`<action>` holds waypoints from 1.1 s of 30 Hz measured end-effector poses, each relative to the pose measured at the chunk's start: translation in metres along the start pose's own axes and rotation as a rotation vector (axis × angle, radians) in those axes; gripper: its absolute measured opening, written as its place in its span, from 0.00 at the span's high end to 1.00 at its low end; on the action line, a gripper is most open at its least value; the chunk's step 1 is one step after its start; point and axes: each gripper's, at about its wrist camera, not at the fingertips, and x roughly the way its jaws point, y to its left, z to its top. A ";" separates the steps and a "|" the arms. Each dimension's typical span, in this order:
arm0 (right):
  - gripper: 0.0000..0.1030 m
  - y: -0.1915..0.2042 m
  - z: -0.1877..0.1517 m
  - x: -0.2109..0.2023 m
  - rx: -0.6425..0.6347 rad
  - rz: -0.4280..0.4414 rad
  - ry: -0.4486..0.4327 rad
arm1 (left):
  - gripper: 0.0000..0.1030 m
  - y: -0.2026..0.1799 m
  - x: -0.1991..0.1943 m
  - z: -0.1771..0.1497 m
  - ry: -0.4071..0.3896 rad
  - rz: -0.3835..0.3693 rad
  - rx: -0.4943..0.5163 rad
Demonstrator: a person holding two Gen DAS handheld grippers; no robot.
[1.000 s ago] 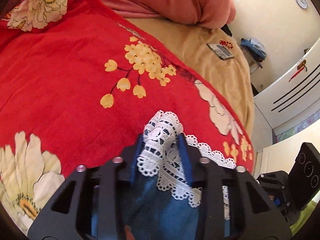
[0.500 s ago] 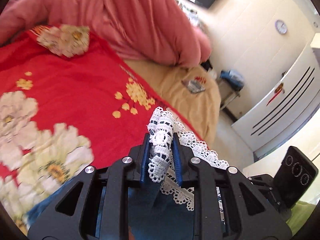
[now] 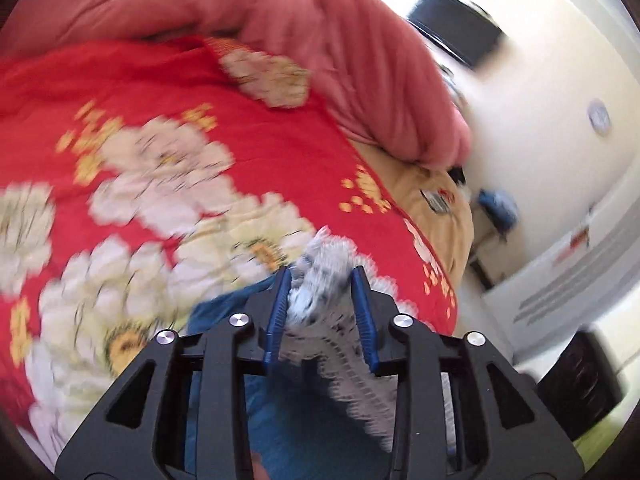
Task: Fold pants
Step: 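Grasp the lace trim with the right gripper while the left gripper grasps the lace leg, then lay the lace leg over the other denim leg and open both grippers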
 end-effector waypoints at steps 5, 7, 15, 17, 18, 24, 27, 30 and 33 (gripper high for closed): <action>0.77 0.038 -0.013 0.027 -0.168 -0.051 0.062 | 0.50 0.032 -0.035 -0.008 -0.072 0.011 -0.146; 0.76 0.055 -0.019 0.035 -0.236 -0.046 0.076 | 0.44 0.047 -0.045 -0.015 -0.075 0.060 -0.199; 0.52 0.083 -0.028 0.031 -0.303 0.137 0.058 | 0.36 0.079 -0.052 -0.044 0.038 0.158 -0.313; 0.51 0.064 -0.020 0.018 -0.240 0.135 0.012 | 0.36 0.080 -0.052 -0.047 0.048 0.169 -0.309; 0.50 0.050 -0.015 0.011 -0.198 0.124 -0.007 | 0.36 0.080 -0.052 -0.048 0.053 0.178 -0.305; 0.49 -0.037 0.007 0.011 0.022 -0.021 -0.005 | 0.36 0.076 -0.043 -0.049 0.070 0.163 -0.294; 0.49 -0.079 0.024 0.034 0.106 -0.053 0.054 | 0.45 0.079 -0.033 -0.052 0.087 0.140 -0.325; 0.49 -0.100 0.039 0.058 0.155 -0.046 0.092 | 0.58 0.079 -0.024 -0.052 0.096 0.133 -0.336; 0.49 -0.120 0.056 0.086 0.171 -0.021 0.139 | 0.76 0.072 -0.020 -0.049 0.091 0.174 -0.300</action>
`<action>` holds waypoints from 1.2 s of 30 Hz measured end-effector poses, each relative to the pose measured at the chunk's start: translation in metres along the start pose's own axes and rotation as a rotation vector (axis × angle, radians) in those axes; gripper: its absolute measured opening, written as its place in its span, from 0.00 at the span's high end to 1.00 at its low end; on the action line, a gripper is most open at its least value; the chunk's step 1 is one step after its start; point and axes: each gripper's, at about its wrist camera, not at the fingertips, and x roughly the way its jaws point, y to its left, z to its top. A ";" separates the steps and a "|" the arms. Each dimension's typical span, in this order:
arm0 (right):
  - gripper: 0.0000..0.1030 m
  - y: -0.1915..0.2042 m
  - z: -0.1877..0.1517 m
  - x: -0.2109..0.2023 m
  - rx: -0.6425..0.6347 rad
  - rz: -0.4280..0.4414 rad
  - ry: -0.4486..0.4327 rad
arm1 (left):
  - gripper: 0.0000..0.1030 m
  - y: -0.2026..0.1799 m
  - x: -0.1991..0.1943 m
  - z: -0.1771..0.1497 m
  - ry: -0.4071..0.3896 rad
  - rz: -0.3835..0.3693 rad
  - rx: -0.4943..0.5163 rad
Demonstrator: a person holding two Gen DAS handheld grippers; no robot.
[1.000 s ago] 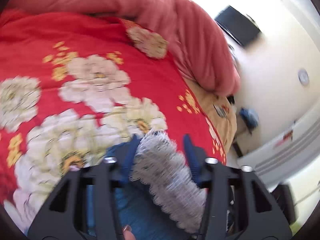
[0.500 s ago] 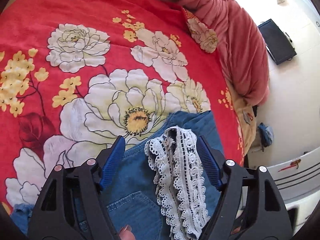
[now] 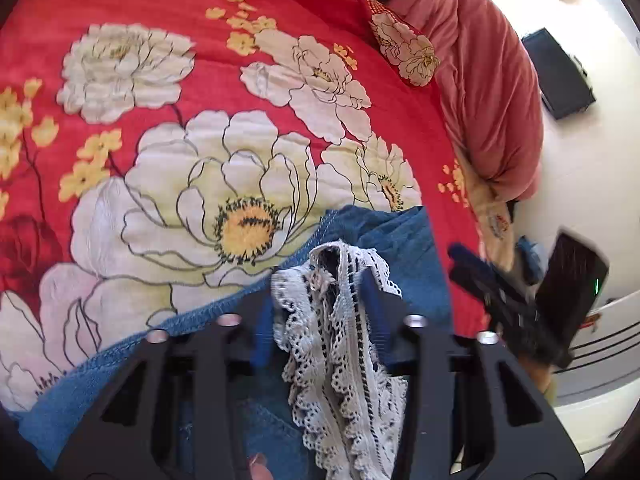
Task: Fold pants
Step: 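Lay the lace leg over the other denim leg and open both grippers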
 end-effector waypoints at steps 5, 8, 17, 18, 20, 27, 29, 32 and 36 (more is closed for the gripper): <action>0.79 -0.023 0.007 0.044 0.064 0.113 0.115 | 0.87 -0.017 -0.011 0.001 -0.037 -0.053 0.057; 0.90 -0.019 0.003 0.026 0.053 0.141 0.036 | 0.87 -0.030 -0.023 0.002 -0.073 -0.114 0.117; 0.75 -0.002 0.001 0.042 -0.071 -0.053 0.008 | 0.83 -0.008 0.004 0.005 -0.036 0.104 0.111; 0.73 -0.005 -0.001 0.042 -0.070 -0.059 0.000 | 0.81 -0.007 0.004 0.005 -0.037 0.111 0.110; 0.58 -0.009 -0.003 0.038 -0.049 -0.084 -0.025 | 0.76 -0.007 0.004 0.006 -0.044 0.129 0.118; 0.43 -0.009 -0.018 -0.014 0.004 -0.051 -0.142 | 0.69 -0.006 -0.020 0.001 -0.107 0.146 0.103; 0.42 -0.004 -0.030 -0.027 0.003 -0.036 -0.151 | 0.62 -0.012 -0.032 -0.006 -0.142 0.184 0.118; 0.42 0.005 -0.048 -0.043 -0.021 -0.023 -0.142 | 0.59 -0.028 -0.045 -0.023 -0.195 0.219 0.163; 0.42 0.016 -0.069 -0.058 -0.075 -0.030 -0.130 | 0.54 -0.039 -0.060 -0.059 -0.244 0.182 0.142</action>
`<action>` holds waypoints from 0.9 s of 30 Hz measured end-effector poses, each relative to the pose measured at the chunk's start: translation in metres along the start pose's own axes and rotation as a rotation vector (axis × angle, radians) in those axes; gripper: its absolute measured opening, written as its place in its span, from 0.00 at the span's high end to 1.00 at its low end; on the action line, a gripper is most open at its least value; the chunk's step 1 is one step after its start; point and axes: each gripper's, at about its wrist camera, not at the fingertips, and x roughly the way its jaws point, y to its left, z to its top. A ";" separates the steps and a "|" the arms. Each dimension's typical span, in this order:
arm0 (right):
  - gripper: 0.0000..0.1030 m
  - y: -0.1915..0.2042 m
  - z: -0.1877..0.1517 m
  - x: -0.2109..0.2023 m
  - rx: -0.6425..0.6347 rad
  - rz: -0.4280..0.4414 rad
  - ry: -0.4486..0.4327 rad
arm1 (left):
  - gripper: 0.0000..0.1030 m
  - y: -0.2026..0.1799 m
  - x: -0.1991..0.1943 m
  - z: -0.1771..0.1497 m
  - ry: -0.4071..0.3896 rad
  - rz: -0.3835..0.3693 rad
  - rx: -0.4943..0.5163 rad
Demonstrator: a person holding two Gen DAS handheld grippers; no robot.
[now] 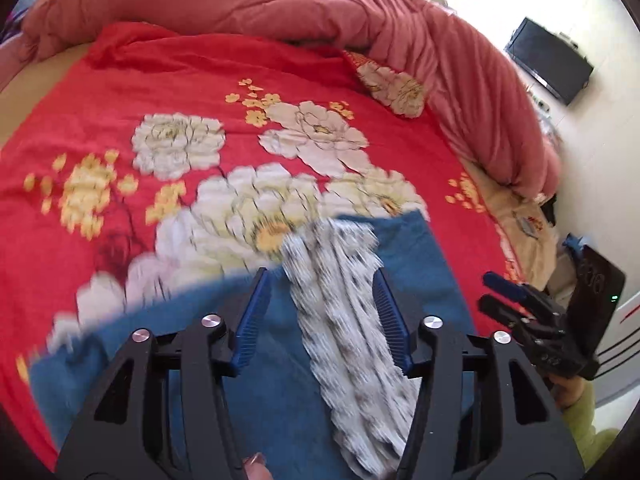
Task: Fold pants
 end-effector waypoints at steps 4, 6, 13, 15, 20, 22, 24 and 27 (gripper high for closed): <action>0.41 0.007 -0.014 -0.015 -0.032 0.019 0.000 | 0.54 -0.008 -0.017 -0.035 -0.013 -0.048 -0.065; 0.41 0.010 -0.020 -0.019 -0.044 0.024 0.005 | 0.54 -0.013 -0.019 -0.050 0.000 -0.073 -0.091; 0.41 0.014 -0.038 -0.025 -0.040 0.039 0.029 | 0.54 -0.027 -0.017 -0.099 0.076 -0.128 -0.188; 0.41 0.015 -0.042 -0.024 -0.036 0.042 0.041 | 0.54 -0.028 -0.015 -0.108 0.087 -0.106 -0.194; 0.41 0.013 -0.050 -0.023 -0.016 0.032 0.057 | 0.54 -0.031 -0.001 -0.116 0.118 -0.058 -0.203; 0.35 0.011 -0.053 -0.020 -0.005 0.022 0.073 | 0.54 -0.037 0.006 -0.115 0.120 -0.041 -0.200; 0.32 0.010 -0.056 -0.018 0.003 0.017 0.081 | 0.54 -0.045 0.013 -0.112 0.103 -0.009 -0.168; 0.32 0.013 -0.061 -0.010 -0.007 0.020 0.108 | 0.84 -0.048 0.022 -0.111 0.102 0.024 -0.153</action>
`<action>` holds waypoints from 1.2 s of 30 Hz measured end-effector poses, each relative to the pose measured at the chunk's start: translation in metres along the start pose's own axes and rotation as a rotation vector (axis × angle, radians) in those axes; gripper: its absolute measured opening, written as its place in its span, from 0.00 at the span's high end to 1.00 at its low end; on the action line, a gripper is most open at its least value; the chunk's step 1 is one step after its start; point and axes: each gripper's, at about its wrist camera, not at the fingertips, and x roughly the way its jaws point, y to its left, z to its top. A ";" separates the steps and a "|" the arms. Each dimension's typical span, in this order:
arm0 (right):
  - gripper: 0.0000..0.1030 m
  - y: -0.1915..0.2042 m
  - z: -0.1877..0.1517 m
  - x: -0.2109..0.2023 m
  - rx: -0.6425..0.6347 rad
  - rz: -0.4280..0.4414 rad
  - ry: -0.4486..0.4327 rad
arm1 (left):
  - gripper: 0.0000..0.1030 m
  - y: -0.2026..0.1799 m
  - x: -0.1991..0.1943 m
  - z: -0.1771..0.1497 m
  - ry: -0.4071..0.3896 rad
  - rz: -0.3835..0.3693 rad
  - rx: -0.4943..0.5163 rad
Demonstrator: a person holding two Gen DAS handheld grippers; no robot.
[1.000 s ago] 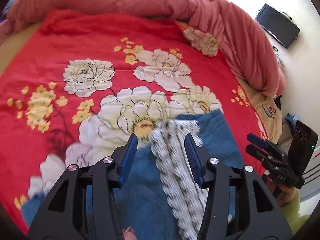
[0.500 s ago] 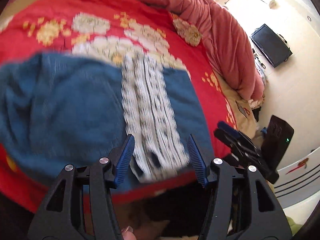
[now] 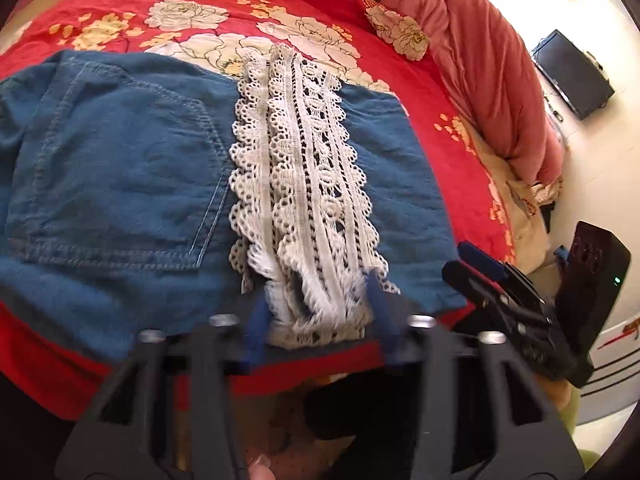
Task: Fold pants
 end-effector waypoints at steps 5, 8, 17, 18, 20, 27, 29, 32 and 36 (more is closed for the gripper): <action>0.32 0.008 -0.004 0.001 -0.038 -0.024 0.013 | 0.89 0.001 -0.011 -0.012 0.001 0.048 0.071; 0.32 0.007 -0.006 0.004 -0.041 -0.044 0.029 | 0.85 0.010 -0.007 -0.017 0.003 0.050 0.058; 0.32 0.024 -0.001 -0.022 -0.108 -0.077 -0.054 | 0.55 -0.001 -0.023 -0.016 -0.039 0.089 0.113; 0.32 0.027 -0.001 -0.022 -0.120 -0.072 -0.056 | 0.55 -0.001 -0.024 -0.015 -0.041 0.092 0.114; 0.32 0.036 0.000 -0.020 -0.148 -0.068 -0.046 | 0.54 0.000 -0.030 -0.015 -0.049 0.105 0.114; 0.32 0.055 -0.006 0.012 -0.193 -0.091 0.048 | 0.49 0.006 -0.037 -0.018 -0.060 0.146 0.128; 0.32 0.058 -0.011 0.023 -0.199 -0.119 0.070 | 0.48 0.007 -0.038 -0.017 -0.065 0.149 0.128; 0.32 0.062 -0.013 0.022 -0.212 -0.137 0.066 | 0.44 0.006 -0.043 -0.017 -0.082 0.158 0.140; 0.32 0.055 -0.006 0.003 -0.128 -0.085 0.013 | 0.36 0.004 -0.056 -0.018 -0.114 0.183 0.161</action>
